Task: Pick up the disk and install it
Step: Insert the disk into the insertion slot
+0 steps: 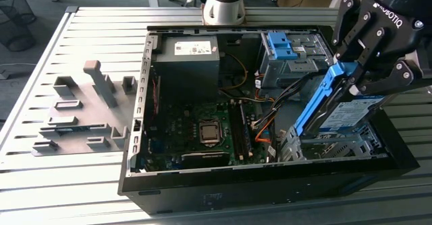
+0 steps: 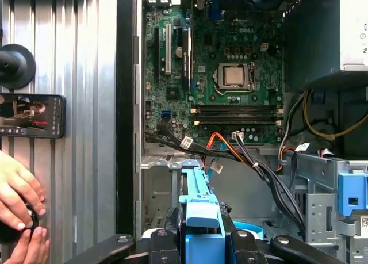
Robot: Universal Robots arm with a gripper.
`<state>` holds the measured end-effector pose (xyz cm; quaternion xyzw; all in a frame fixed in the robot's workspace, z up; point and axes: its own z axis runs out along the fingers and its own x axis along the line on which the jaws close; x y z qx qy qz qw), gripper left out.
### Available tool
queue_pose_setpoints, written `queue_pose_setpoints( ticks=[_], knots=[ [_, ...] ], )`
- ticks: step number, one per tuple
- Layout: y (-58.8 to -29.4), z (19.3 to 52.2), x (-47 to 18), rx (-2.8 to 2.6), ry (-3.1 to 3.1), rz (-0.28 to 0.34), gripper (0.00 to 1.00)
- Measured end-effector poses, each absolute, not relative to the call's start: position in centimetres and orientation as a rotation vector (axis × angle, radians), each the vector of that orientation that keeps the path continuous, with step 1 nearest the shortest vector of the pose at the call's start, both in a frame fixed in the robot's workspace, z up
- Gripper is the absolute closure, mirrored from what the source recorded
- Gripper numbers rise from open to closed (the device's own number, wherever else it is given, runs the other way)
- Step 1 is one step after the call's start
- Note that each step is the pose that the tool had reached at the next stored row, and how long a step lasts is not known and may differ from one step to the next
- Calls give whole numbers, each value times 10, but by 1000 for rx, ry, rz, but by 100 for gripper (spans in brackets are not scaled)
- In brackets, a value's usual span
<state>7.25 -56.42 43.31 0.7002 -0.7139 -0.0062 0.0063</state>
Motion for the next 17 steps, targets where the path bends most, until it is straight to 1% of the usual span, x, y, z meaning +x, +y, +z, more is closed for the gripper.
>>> queue_pose_setpoints(
  ticks=[10,17],
  knots=[
    [-565,424,73,2185,-2239,-19,64],
    [-565,424,73,2185,-2239,-20,64]
  ],
)
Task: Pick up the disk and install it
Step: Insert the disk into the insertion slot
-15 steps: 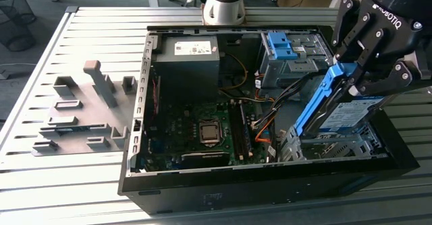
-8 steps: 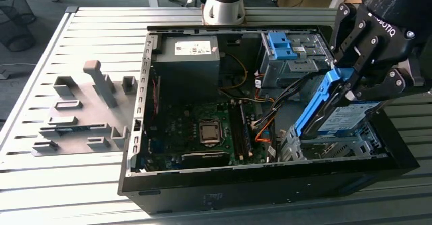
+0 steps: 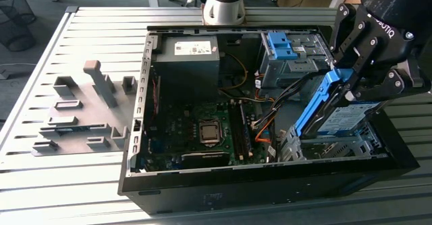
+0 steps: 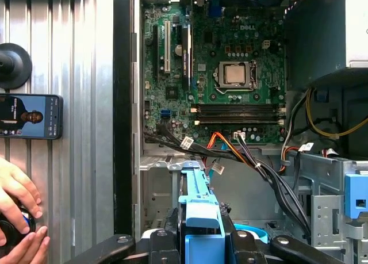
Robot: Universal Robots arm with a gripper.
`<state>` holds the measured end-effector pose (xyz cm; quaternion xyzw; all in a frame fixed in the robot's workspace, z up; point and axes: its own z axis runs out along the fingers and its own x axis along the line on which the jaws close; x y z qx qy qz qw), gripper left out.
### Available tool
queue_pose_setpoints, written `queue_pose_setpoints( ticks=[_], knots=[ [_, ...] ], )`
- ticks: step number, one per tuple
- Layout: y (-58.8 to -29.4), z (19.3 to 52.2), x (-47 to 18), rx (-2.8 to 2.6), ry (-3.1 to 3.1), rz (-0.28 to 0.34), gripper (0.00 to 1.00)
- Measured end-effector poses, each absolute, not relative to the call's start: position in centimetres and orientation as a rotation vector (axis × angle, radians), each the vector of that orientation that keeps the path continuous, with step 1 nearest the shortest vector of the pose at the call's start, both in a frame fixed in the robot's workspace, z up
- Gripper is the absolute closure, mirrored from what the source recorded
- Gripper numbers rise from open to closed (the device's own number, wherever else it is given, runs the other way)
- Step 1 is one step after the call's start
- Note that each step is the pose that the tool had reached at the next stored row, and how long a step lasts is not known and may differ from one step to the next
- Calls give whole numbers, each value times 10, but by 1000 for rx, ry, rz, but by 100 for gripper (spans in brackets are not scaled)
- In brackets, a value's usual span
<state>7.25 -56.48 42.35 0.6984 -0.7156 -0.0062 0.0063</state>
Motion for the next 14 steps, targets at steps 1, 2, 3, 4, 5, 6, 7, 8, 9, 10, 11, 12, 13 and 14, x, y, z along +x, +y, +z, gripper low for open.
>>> queue_pose_setpoints(
  ticks=[1,2,3,4,5,6,7,8,9,10,11,12,13,14],
  knots=[
    [-565,423,73,2186,-2239,-19,64],
    [-565,423,73,2186,-2239,-20,64],
    [-565,423,73,2185,-2239,-19,64],
    [-565,423,73,2186,-2239,-19,64],
    [-565,423,73,2186,-2239,-19,64],
    [-565,423,73,2186,-2239,-19,64],
    [-565,423,73,2185,-2239,-20,64],
    [-565,423,73,2186,-2239,-20,63],
    [-565,423,73,2185,-2239,-19,57],
    [-565,422,73,2186,-2239,-19,57],
    [-565,421,73,2186,-2239,-20,57],
    [-565,419,73,2186,-2239,-20,50],
    [-565,418,73,2185,-2239,-20,50],
    [-565,416,73,2185,-2239,-20,50]
  ],
)
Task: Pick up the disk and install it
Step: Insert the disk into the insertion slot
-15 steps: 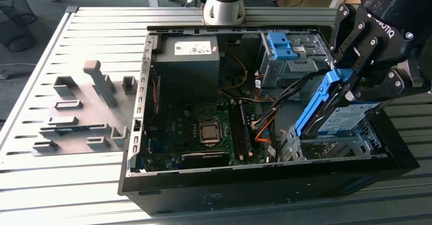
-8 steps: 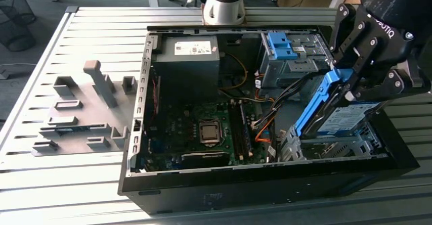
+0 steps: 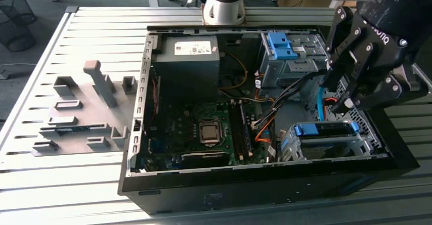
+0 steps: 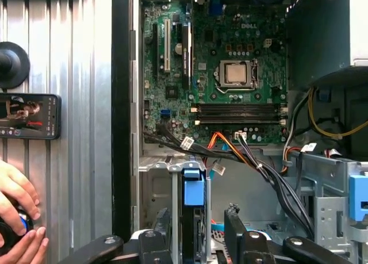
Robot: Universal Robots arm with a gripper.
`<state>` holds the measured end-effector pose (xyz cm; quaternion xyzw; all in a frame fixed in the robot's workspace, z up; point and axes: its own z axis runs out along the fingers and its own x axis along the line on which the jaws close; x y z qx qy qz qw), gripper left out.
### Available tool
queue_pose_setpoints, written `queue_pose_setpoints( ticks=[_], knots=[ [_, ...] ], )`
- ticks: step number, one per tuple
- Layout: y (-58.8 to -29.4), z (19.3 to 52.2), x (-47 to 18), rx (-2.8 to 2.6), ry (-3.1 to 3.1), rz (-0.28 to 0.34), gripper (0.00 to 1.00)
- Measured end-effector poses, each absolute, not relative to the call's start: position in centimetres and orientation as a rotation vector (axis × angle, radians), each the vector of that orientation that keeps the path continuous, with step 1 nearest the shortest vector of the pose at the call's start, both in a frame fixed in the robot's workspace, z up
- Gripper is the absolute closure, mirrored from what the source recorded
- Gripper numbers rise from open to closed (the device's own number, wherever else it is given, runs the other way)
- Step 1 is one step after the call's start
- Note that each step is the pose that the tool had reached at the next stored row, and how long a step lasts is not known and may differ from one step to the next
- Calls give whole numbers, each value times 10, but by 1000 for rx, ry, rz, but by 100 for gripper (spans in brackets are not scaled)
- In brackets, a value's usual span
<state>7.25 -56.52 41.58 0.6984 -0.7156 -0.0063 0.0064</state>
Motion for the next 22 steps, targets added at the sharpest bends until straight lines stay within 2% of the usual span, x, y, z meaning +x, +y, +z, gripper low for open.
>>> queue_pose_setpoints(
  ticks=[5,7,8,10,11,13,22],
  knots=[
    [-566,407,73,2185,-2239,-20,52],
    [-567,403,73,2185,-2239,-20,64],
    [-567,401,73,2185,-2239,-20,64],
    [-567,398,73,2185,-2239,-20,76],
    [-567,396,73,2185,-2239,-20,76],
    [-567,392,73,2186,-2239,-20,87],
    [-567,376,81,2187,-2238,-20,89]
  ],
)
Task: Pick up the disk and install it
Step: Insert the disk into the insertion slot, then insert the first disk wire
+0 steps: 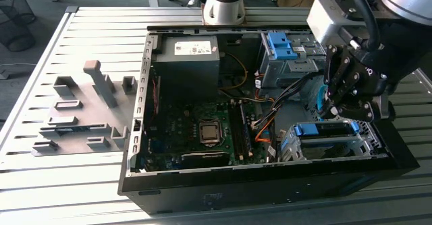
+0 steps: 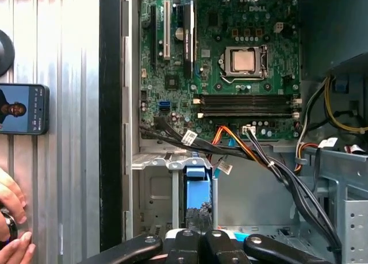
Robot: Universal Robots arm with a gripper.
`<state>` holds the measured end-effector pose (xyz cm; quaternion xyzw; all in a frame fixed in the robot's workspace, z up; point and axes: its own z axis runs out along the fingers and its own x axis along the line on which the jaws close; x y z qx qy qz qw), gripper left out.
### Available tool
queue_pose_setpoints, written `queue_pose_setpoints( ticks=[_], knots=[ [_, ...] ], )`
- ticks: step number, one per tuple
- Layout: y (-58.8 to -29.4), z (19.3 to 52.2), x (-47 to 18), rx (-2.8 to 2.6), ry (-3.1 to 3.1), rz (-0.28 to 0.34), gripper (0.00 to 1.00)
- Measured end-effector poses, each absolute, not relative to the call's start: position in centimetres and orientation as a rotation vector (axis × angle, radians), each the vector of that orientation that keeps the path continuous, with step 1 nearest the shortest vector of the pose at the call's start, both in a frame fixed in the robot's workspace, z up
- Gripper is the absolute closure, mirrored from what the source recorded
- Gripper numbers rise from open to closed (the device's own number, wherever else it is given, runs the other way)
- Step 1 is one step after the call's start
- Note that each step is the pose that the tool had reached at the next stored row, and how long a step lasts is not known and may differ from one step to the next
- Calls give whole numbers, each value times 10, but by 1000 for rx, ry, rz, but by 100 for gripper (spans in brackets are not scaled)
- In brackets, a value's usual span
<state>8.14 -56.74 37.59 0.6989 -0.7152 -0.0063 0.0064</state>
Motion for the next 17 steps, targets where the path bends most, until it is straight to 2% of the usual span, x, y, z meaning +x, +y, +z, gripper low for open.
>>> queue_pose_setpoints(
  ticks=[7,17],
  knots=[
    [-567,363,81,2193,-2231,-20,89],
    [-567,363,81,2193,-2231,-20,89]
  ],
)
